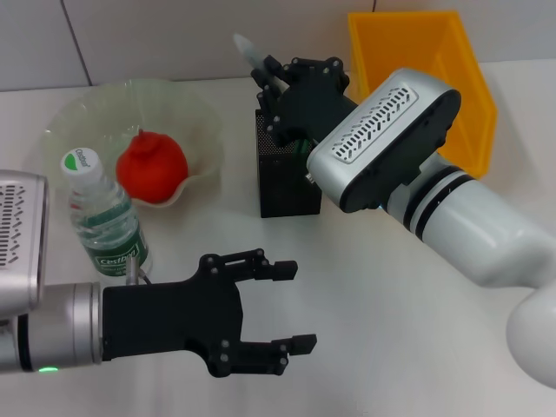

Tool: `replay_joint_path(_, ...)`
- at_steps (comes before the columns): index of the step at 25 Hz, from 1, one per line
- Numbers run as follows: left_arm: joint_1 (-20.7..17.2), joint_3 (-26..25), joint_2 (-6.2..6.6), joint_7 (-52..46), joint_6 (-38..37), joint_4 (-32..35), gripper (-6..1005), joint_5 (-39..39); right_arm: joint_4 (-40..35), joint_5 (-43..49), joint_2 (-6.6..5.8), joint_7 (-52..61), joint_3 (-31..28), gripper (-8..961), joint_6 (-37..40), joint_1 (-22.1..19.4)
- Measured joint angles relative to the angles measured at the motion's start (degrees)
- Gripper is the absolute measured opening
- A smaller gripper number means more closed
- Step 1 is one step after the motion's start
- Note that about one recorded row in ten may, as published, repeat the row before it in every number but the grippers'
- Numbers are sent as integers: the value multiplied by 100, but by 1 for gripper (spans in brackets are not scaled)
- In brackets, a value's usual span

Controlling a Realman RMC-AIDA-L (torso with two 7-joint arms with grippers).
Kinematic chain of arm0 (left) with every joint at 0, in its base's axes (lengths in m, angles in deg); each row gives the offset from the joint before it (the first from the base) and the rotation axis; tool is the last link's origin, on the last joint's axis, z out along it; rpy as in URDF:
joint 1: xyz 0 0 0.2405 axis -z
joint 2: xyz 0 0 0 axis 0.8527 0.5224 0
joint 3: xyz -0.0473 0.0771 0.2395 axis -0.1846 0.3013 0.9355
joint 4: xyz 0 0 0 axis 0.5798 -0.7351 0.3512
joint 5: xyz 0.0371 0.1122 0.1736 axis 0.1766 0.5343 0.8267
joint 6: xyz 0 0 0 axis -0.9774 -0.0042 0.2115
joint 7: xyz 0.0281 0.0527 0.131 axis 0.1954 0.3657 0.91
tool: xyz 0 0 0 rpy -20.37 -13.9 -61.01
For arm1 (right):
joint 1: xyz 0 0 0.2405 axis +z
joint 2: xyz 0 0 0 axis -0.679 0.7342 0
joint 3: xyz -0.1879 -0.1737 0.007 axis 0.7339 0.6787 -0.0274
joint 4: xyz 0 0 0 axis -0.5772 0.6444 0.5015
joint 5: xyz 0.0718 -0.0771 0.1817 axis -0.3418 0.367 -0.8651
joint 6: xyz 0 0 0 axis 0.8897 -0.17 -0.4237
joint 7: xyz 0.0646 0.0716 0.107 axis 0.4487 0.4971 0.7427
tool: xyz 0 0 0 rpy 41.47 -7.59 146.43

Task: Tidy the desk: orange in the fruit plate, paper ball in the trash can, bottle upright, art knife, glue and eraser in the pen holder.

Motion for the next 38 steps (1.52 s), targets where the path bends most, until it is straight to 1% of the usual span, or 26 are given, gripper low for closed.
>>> replay_joint_path(13, 0, 35, 0, -7, 3, 0, 800, 0, 177, -1, -8, 323, -6, 120, 22, 122)
replay_joint_path(29, 0, 36, 0, -9, 11, 0, 801, 0, 223, -1, -20, 416, 59, 154, 53, 172)
replay_joint_path(38, 0, 36, 0, -9, -18, 0, 800, 0, 232, -1, -27, 396, 138, 172, 205, 241)
